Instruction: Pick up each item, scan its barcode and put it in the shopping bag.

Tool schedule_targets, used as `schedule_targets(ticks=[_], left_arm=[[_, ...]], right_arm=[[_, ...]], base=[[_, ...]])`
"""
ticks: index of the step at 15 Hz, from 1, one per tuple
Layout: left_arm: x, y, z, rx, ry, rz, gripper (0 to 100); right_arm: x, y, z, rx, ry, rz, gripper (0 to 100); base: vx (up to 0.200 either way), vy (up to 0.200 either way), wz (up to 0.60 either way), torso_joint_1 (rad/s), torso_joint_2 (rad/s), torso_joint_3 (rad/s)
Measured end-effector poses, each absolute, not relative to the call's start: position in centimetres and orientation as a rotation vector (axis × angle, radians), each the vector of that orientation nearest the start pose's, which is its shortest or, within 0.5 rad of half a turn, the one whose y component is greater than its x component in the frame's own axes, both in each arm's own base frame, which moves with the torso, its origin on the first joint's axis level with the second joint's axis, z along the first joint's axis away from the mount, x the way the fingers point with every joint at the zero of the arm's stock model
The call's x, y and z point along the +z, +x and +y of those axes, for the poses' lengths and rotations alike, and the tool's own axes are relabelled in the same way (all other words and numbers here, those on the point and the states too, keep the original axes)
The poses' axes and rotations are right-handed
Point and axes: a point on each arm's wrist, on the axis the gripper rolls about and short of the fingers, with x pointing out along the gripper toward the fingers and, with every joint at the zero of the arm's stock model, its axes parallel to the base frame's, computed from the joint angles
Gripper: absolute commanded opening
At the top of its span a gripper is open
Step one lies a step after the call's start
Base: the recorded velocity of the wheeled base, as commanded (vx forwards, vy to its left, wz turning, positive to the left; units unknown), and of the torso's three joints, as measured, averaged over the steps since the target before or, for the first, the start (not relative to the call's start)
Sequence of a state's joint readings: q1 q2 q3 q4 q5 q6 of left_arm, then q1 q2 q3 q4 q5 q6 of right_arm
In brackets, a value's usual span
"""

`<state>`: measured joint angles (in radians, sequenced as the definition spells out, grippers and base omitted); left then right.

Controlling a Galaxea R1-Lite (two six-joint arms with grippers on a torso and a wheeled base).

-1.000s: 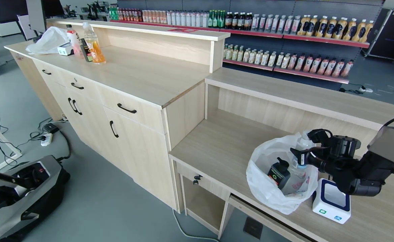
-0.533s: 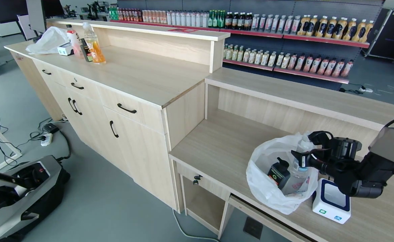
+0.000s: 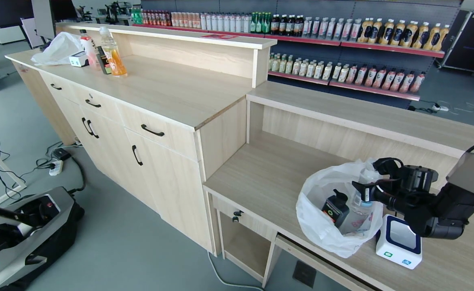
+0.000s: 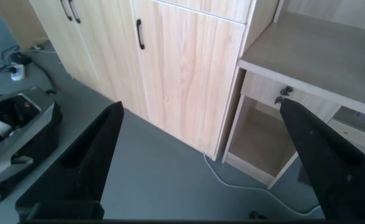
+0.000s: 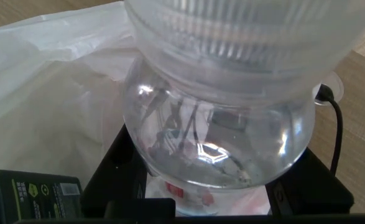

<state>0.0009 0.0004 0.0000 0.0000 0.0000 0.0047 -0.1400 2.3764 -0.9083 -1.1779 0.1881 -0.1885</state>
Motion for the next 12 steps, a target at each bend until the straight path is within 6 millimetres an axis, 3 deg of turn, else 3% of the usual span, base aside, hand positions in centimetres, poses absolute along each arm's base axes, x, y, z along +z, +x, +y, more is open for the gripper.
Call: schedule_targets(ticks=[12], left_arm=[[7.55,-2.28,0.00,0.001,0.005,0.000,100]], right_arm=[[1.08,40.43,-5.89,0.060,-0.138,0.277,0]], base=[[0.000,0.000,0.00,0.000,0.00,0.000]])
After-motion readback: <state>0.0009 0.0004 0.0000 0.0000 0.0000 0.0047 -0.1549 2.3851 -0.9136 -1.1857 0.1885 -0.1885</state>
